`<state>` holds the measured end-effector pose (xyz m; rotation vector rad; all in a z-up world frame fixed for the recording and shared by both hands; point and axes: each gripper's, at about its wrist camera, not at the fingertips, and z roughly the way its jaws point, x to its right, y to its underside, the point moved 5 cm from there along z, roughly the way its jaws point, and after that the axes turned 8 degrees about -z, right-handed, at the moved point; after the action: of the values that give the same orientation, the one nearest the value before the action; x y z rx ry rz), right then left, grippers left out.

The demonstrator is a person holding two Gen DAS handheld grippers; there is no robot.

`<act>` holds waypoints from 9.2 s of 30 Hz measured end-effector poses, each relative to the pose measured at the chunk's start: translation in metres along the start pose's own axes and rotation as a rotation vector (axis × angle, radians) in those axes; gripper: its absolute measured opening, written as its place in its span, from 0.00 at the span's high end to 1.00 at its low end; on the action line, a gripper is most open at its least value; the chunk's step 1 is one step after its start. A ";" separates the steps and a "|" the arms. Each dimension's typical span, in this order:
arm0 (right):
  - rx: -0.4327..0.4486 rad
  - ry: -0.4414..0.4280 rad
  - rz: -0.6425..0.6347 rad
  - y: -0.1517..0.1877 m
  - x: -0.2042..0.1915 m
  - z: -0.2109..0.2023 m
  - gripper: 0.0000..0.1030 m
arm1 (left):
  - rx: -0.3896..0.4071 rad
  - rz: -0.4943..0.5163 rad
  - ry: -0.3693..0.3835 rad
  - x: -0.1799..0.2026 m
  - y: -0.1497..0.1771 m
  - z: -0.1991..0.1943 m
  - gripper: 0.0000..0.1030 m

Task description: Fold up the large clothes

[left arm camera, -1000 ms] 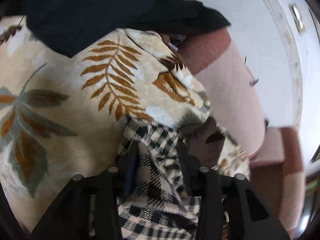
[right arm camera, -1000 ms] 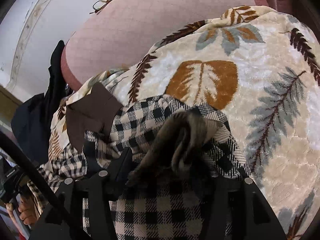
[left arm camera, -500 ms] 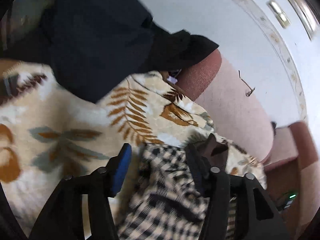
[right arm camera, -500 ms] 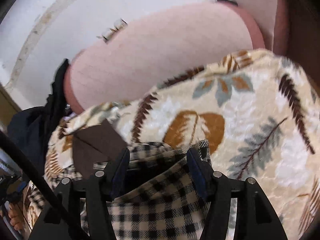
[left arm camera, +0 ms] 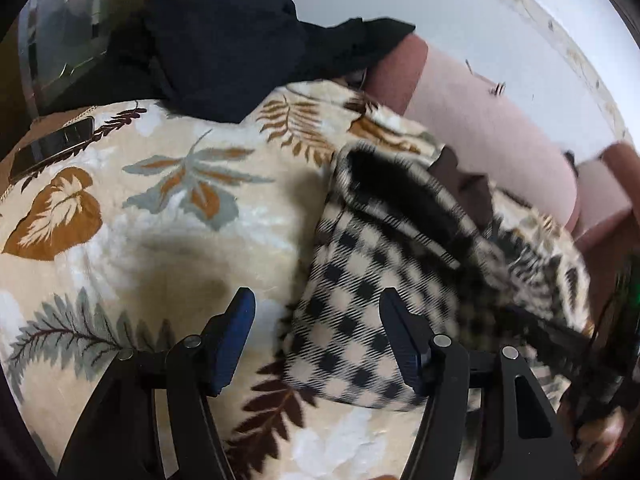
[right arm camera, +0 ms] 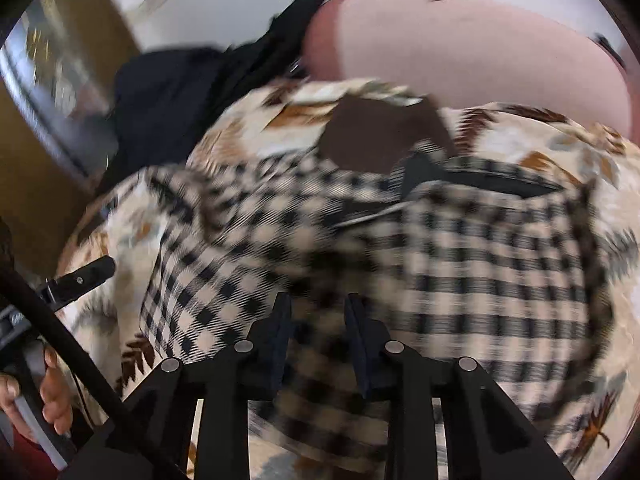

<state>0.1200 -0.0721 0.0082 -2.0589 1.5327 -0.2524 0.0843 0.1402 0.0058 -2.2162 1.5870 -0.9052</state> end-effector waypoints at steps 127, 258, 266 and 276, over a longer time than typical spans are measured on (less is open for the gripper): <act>0.152 0.112 0.355 0.032 0.157 0.008 0.96 | -0.046 0.246 -0.048 0.111 -0.039 0.124 0.49; 0.128 0.454 -0.731 0.041 -0.217 0.083 0.49 | -0.417 0.033 0.456 0.030 -0.088 0.158 0.30; 0.129 0.502 -0.813 0.050 -0.234 0.086 0.86 | -0.387 0.061 0.425 0.037 -0.089 0.161 0.86; 0.264 0.487 -0.658 0.041 -0.205 0.020 0.92 | -0.281 0.115 0.368 0.070 -0.092 0.112 0.89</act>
<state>0.0275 0.1162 0.0055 -2.3135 0.9239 -1.2062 0.2385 0.0936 -0.0068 -2.1971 2.1004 -1.1717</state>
